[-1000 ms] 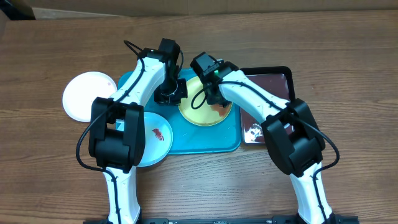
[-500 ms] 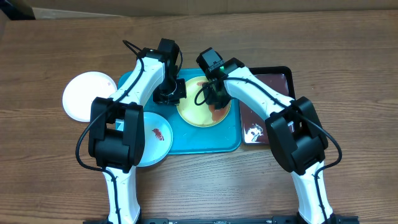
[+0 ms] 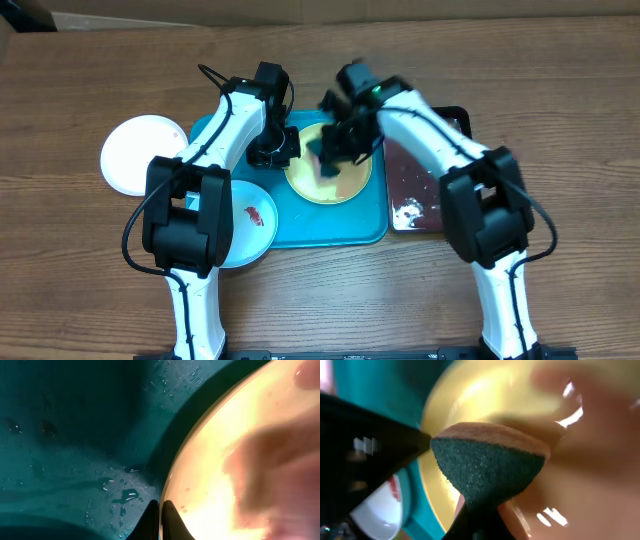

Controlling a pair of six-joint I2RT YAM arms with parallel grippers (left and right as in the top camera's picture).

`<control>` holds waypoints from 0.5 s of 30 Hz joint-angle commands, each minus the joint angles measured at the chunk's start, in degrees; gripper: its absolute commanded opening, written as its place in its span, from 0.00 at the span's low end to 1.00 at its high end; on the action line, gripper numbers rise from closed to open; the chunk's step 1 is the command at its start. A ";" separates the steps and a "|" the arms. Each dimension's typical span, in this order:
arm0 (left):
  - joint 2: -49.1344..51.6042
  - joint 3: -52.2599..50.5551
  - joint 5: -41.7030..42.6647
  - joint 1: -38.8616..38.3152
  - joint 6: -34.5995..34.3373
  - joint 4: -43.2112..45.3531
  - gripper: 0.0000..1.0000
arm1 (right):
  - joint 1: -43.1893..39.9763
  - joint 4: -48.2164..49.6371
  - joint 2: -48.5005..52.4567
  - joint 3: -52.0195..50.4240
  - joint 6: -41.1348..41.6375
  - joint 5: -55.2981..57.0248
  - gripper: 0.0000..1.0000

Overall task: Clean dirty plates on tray and stack at the side
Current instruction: 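Drop the sponge into the black tray and lift the right gripper away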

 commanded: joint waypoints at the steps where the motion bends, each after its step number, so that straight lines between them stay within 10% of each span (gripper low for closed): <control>1: 0.94 -0.31 0.81 -0.37 -0.79 0.17 0.04 | -3.87 -1.75 -6.14 4.39 -2.36 -3.56 0.04; 15: 0.94 -0.31 0.44 -0.37 -0.81 1.07 0.21 | -18.12 -19.45 -11.41 1.31 -2.32 21.00 0.04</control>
